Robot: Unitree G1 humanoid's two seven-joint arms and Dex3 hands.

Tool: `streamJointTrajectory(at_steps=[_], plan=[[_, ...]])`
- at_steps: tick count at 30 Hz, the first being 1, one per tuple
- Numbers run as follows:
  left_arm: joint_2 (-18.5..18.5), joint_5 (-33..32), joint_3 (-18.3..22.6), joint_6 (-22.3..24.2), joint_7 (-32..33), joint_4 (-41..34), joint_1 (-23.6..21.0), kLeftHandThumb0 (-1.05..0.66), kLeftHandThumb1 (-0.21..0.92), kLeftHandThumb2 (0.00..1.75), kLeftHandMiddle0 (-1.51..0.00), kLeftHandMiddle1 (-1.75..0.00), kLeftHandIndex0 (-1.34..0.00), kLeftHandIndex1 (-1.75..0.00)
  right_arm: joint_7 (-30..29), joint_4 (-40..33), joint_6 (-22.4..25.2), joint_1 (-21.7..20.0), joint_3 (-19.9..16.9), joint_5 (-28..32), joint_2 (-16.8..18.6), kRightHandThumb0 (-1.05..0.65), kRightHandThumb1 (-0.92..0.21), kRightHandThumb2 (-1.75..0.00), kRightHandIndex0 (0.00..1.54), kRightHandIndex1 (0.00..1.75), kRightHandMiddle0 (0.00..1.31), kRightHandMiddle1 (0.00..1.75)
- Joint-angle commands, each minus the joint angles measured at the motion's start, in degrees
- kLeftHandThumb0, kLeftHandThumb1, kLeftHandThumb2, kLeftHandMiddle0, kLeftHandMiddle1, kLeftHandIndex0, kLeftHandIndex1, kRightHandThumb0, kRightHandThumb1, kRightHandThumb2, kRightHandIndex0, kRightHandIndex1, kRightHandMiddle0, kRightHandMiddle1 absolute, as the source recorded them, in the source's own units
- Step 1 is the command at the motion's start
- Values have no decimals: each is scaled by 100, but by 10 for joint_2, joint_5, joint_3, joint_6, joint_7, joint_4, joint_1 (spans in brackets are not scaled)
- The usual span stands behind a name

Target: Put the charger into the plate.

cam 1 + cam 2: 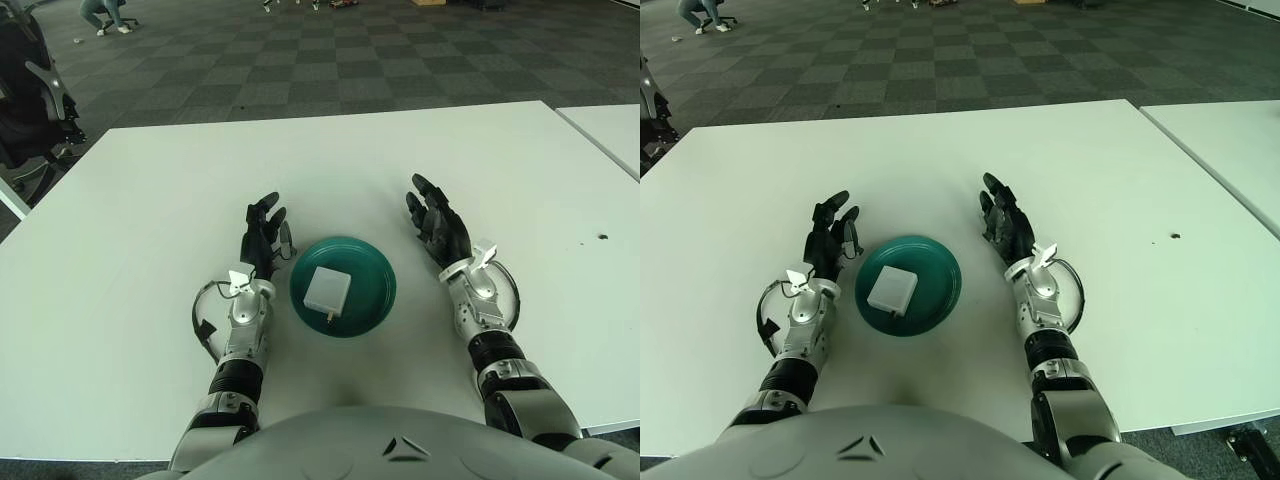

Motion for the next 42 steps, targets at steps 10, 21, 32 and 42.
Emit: streamJointTrajectory(at_steps=[10, 21, 32, 42], plan=[[3, -22, 29, 13, -11, 64, 136, -85, 92, 90, -28, -54, 0, -91, 13, -10, -13, 108, 1, -27, 56, -104, -92, -87, 0, 0, 0, 61], [-8, 15, 19, -29, 25, 41, 171, -84, 92, 91, -25, -56, 0, -88, -137, -10, 42, 150, 22, -119, 110, -96, -92, -97, 0, 0, 0, 45], [-26, 160, -4, -140, 175, 9, 211, -83, 92, 101, -25, -20, 0, -74, -226, -38, 85, 170, 22, -150, 146, -96, -92, -91, 0, 0, 0, 29], [6, 181, -35, -136, 212, 40, 196, -84, 92, 108, -16, -7, 0, -49, -222, -49, 110, 174, 43, -168, 141, -98, -92, -91, 0, 0, 0, 13]])
